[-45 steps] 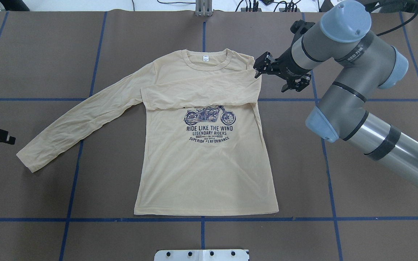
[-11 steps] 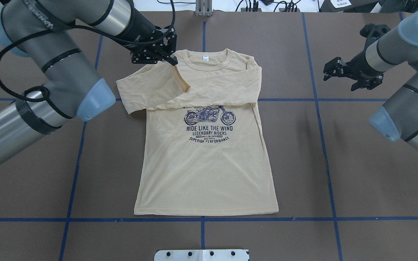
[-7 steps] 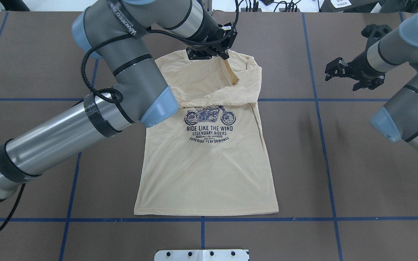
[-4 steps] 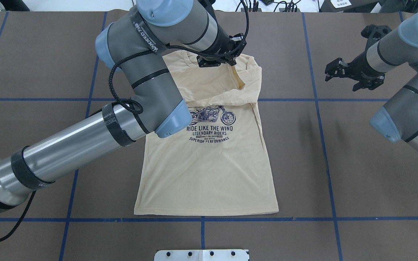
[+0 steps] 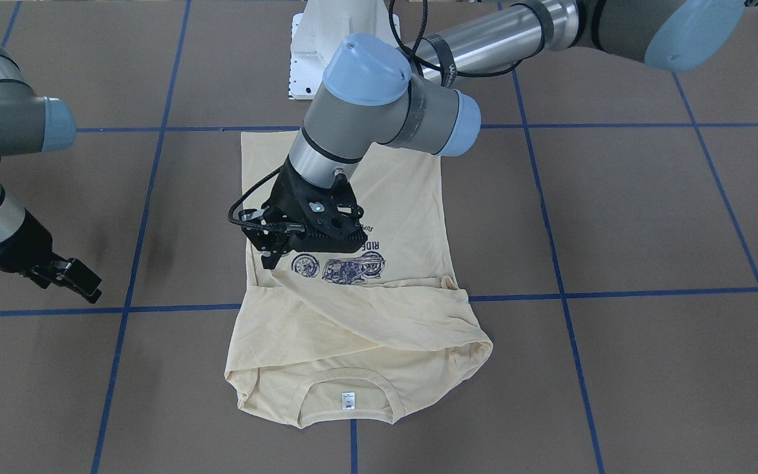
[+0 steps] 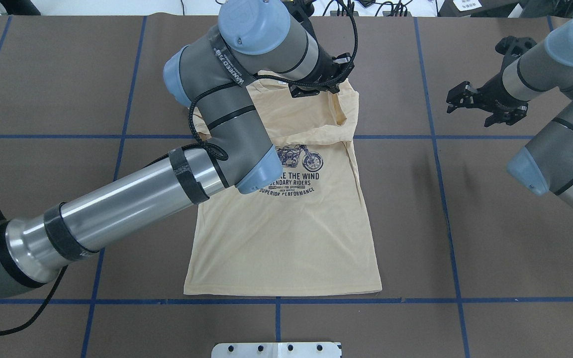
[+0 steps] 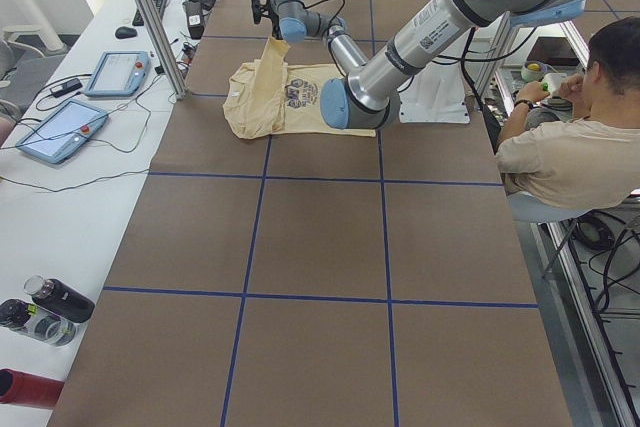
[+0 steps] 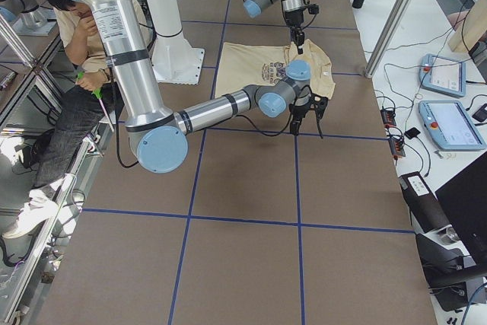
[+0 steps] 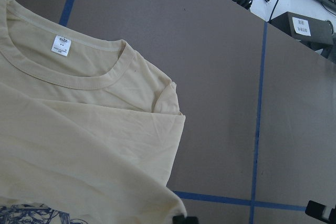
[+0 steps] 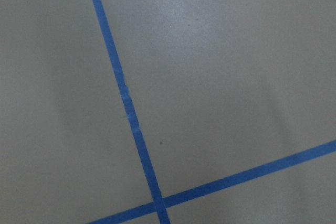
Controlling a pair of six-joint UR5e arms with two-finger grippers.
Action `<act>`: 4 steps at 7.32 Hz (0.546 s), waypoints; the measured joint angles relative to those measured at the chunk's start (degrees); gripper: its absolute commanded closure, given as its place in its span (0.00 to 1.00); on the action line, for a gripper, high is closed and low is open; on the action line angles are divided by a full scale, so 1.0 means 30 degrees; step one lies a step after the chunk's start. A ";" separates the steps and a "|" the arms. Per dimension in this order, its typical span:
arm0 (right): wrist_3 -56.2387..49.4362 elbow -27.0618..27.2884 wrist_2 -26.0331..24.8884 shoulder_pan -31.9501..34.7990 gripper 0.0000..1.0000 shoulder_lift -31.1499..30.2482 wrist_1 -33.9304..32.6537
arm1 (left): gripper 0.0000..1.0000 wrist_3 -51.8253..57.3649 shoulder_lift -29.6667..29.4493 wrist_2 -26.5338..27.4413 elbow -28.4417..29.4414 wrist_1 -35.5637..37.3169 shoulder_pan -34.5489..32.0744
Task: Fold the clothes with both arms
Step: 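Fold the grasped sleeve with the left gripper across the shirt toward the collar, then move the left gripper to the shirt side while the right gripper moves to the hem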
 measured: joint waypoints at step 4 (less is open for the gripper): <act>0.0387 0.0104 -0.0034 -0.0077 0.01 0.0039 0.0025 | 0.21 -0.0418 -0.0353 0.1119 0.0706 -0.1449 0.0459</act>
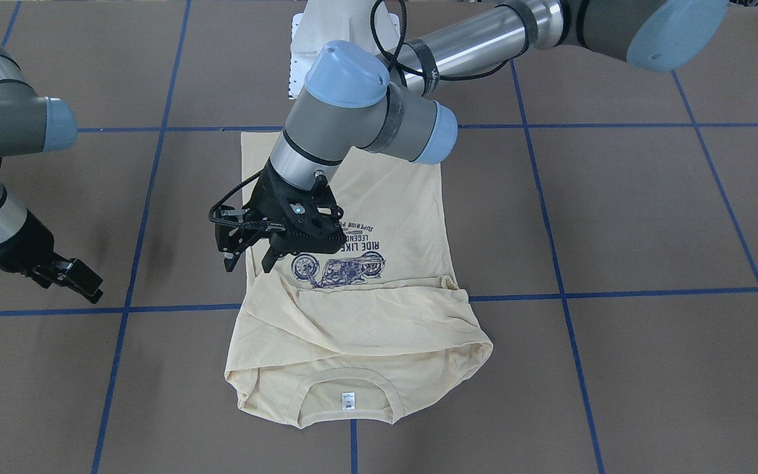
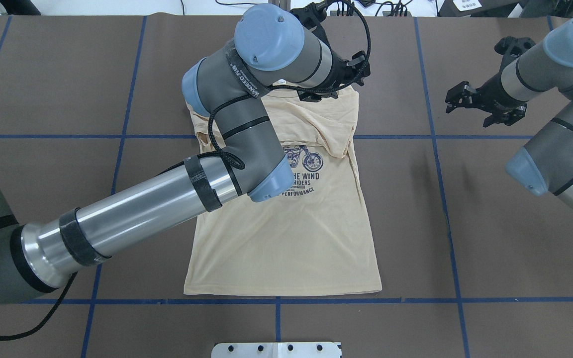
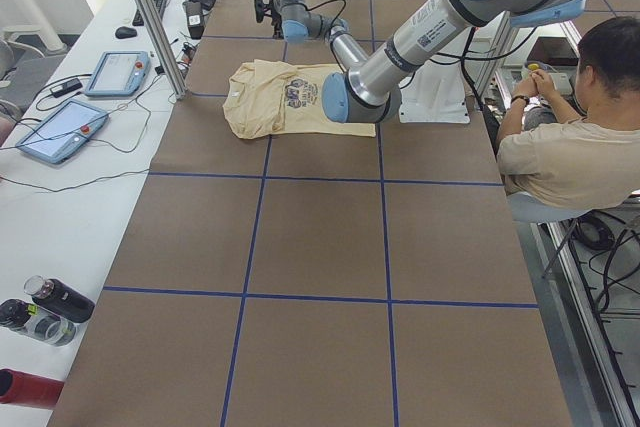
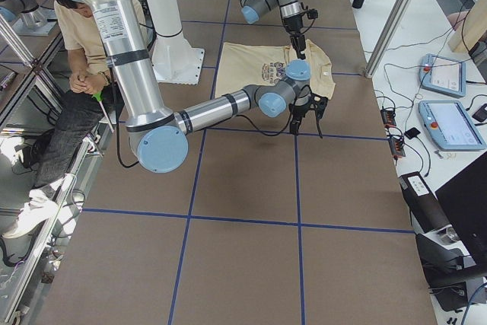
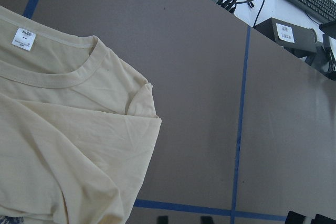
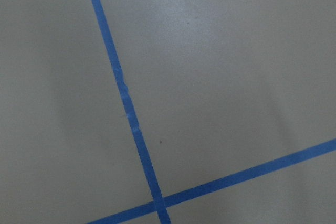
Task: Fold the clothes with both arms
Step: 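Move the left gripper to the shirt side while the right gripper moves to the hem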
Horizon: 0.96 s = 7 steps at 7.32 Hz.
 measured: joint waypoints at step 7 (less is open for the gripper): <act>1.0615 0.6039 -0.6436 -0.8153 0.01 -0.1785 0.0072 | 0.22 0.0265 0.9947 -0.1467 -1.4998 0.4492 -0.0248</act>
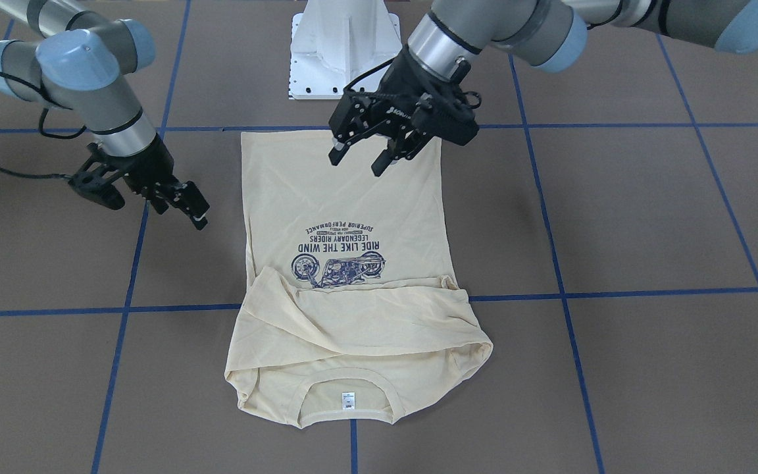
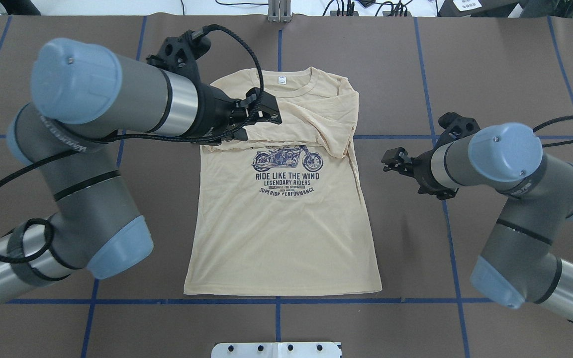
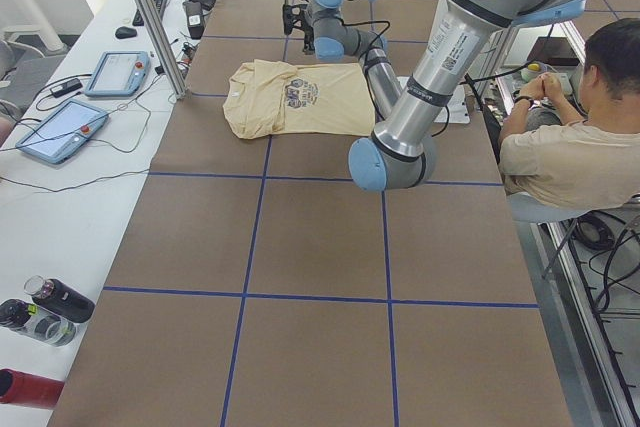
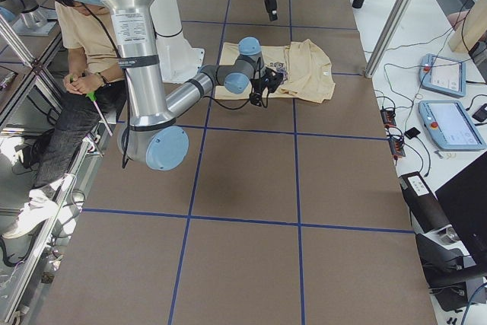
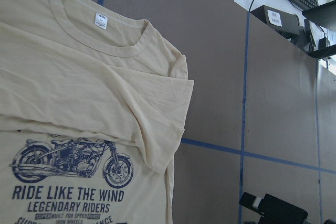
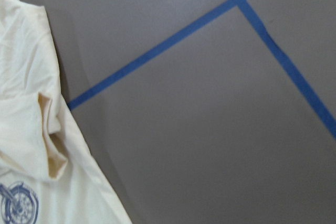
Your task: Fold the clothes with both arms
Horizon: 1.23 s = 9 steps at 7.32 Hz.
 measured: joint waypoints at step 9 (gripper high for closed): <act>0.4511 0.2476 -0.1958 -0.5829 0.10 -0.2743 -0.0035 | 0.21 0.0864 0.2543 -0.0324 -0.2475 0.2844 -0.0854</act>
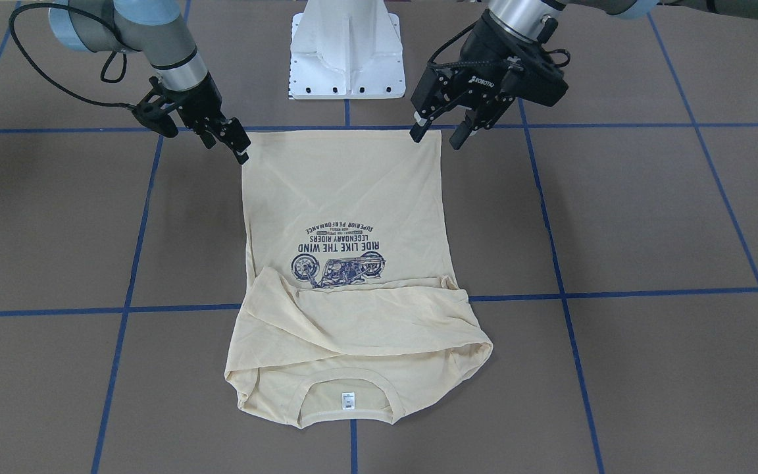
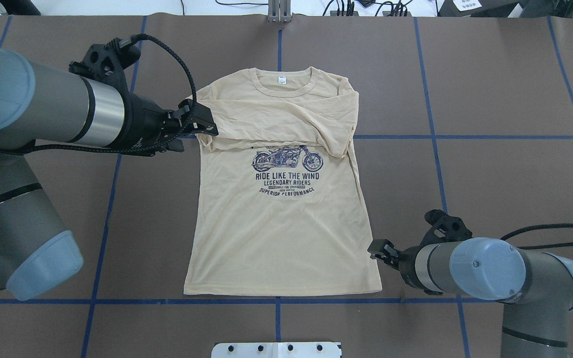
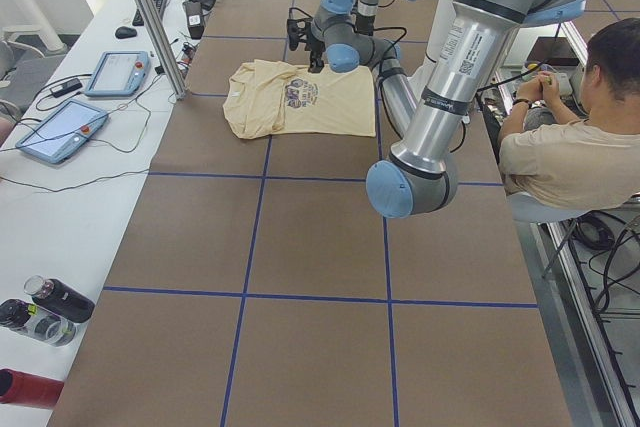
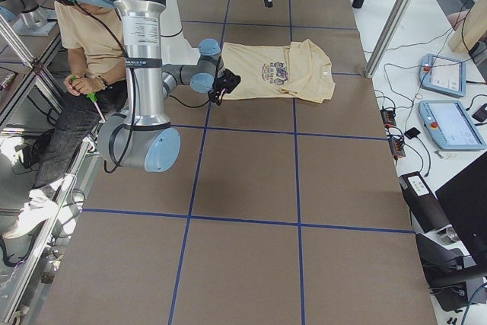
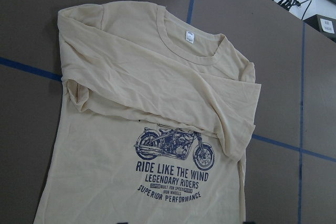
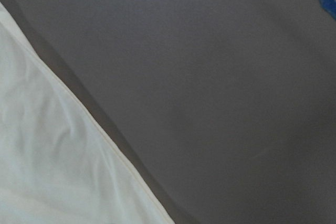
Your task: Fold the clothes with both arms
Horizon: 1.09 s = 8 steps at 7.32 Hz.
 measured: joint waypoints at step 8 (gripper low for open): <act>0.1206 -0.0055 -0.0780 -0.1508 0.18 0.0027 0.0044 | 0.21 -0.0002 0.0058 -0.0001 0.0158 0.0009 0.0060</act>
